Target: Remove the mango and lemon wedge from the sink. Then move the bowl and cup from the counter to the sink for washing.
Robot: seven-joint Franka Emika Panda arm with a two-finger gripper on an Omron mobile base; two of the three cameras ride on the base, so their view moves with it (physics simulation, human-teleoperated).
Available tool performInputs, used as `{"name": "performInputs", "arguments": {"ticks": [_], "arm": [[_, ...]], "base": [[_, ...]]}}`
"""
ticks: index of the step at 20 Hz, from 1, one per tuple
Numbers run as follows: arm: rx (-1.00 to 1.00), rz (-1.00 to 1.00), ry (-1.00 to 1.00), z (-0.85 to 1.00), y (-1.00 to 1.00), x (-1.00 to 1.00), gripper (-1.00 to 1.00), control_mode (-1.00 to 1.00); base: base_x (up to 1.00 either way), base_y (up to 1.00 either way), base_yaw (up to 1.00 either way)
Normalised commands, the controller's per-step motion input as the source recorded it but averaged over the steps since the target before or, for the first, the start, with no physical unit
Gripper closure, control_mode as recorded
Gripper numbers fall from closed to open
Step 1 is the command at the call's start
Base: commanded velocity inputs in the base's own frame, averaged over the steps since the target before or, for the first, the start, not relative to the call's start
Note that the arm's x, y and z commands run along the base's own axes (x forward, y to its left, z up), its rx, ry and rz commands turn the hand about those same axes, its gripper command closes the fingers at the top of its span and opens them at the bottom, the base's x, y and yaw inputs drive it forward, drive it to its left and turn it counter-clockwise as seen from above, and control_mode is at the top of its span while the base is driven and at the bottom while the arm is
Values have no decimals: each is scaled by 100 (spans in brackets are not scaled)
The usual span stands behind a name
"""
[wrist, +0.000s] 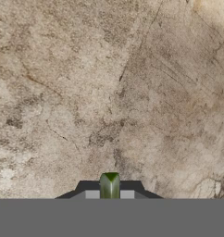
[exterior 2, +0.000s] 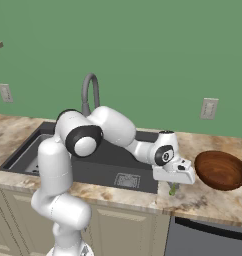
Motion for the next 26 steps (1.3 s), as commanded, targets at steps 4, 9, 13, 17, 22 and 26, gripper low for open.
{"name": "performInputs", "arguments": {"ticks": [4,9,13,17,22,26], "arm": [[0,0,-1,-8,-4,8,100,-100],[0,0,-1,-5,-5,2,100,-100],[0,0,0,-1,-4,0,100,-100],[0,0,0,-1,-5,0,-100,-100],[0,0,0,0,-7,0,-100,-100],[0,0,0,0,-5,0,-100,-100]], "base": [[0,0,0],[0,0,0],[0,0,0],[0,0,0],[0,0,0],[0,0,0]]}}
